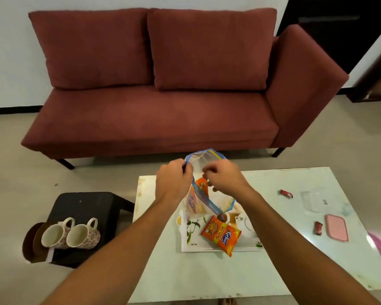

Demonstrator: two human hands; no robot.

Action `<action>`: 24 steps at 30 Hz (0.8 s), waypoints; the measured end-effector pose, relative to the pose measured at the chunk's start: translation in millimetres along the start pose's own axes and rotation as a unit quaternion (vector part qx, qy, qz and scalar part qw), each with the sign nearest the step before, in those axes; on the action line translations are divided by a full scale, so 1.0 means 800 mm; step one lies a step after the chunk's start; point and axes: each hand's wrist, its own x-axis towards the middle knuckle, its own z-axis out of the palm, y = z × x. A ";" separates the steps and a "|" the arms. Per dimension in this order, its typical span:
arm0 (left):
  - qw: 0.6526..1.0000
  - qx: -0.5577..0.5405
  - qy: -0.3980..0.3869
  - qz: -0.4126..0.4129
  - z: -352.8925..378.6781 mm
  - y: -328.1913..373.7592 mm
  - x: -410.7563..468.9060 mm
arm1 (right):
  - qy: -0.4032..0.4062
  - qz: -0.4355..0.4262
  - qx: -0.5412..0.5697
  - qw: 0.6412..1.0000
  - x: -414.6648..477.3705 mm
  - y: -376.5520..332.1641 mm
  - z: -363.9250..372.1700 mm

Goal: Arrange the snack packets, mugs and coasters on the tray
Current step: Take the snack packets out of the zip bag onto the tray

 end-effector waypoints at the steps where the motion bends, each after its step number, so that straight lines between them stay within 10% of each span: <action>1: 1.000 0.000 0.007 0.004 -0.006 0.008 -0.002 | -0.055 0.034 -0.064 0.996 0.013 -0.012 0.003; 7: 0.998 -0.062 0.025 0.017 -0.031 0.031 -0.001 | -0.132 0.156 -0.111 0.973 0.042 -0.007 0.044; 16: 0.997 0.018 0.042 -0.060 -0.032 -0.007 0.013 | 0.012 0.087 -0.162 0.983 0.033 -0.057 0.026; 24: 0.993 0.049 0.038 -0.101 -0.027 -0.035 0.031 | 0.147 0.096 0.053 0.983 -0.010 -0.044 -0.134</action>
